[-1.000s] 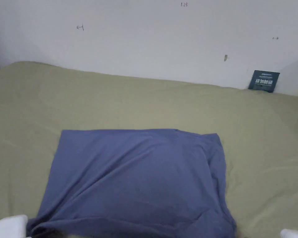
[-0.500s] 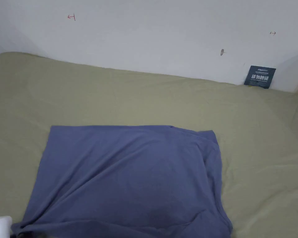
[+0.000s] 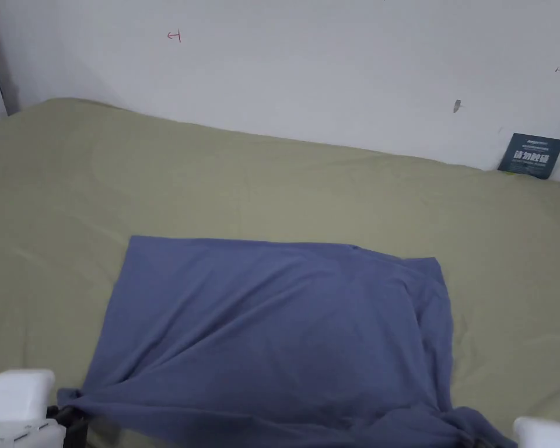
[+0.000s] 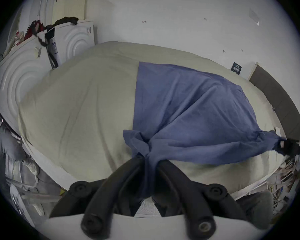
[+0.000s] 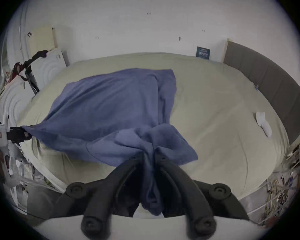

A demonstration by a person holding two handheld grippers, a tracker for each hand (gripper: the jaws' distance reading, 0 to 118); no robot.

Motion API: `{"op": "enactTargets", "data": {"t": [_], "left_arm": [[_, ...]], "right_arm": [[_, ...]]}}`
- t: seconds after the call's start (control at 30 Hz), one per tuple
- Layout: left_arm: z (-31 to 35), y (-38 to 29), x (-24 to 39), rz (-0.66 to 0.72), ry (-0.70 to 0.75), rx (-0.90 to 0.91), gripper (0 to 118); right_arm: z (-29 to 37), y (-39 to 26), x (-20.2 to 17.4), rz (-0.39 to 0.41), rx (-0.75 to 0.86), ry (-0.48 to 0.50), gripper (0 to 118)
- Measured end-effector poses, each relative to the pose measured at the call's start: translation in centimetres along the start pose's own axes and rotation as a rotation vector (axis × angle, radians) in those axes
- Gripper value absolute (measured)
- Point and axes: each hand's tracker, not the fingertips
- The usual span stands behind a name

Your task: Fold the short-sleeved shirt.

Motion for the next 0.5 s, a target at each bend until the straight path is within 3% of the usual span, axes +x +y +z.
{"op": "enactTargets", "data": {"t": [0.23, 0.5], "left_arm": [[-3.0, 6.8, 0.7, -0.106, -0.045, -0.023, 4], [-8.9, 13.2, 1.0, -0.121, -0.067, -0.088, 4]], "right_arm": [[-5.3, 7.2, 1.2, 0.049, -0.030, 0.085, 14], [-14.0, 13.2, 2.5, 0.084, -0.132, 0.101, 14]]}}
